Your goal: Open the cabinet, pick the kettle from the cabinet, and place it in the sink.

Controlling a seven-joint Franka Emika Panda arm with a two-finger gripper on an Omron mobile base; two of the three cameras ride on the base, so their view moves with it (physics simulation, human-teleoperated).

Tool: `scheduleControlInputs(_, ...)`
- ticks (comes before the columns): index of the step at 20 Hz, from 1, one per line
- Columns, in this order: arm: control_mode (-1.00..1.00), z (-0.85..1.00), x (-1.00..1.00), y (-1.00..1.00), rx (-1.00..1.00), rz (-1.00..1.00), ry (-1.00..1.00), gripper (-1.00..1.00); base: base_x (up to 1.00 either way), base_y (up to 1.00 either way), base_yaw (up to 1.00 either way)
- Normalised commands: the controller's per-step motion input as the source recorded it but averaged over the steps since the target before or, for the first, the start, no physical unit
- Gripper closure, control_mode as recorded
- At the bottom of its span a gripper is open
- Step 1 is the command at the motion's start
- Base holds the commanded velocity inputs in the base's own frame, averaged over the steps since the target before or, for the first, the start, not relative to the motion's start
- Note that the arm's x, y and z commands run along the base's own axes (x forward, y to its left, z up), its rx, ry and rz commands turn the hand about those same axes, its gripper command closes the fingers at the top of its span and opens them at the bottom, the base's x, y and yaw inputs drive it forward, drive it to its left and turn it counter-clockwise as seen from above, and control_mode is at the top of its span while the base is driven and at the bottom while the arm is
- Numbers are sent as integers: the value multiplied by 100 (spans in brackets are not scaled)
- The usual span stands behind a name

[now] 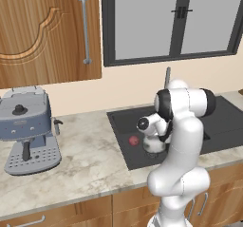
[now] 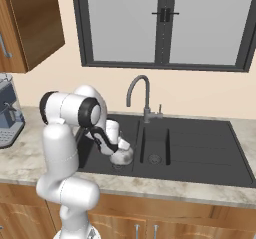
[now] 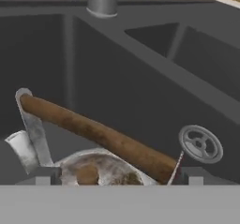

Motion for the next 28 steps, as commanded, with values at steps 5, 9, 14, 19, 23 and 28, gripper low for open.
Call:
scheduleControlInputs(5,-100,1,-18,0,4,-3,-15,-100,0,0,0)
scheduleControlInputs(9,-100,1,-27,0,4,-1,-12,-100,0,0,0)
scheduleControlInputs(14,-100,0,-27,0,0,-2,-6,-100,0,0,0)
scheduleControlInputs(19,-100,0,-23,0,0,-1,-3,-100,0,0,0)
scheduleControlInputs(23,-100,1,-25,0,0,0,-1,-100,0,0,0)
scheduleControlInputs(28,-100,12,-12,3,0,0,-1,-100,0,0,0)
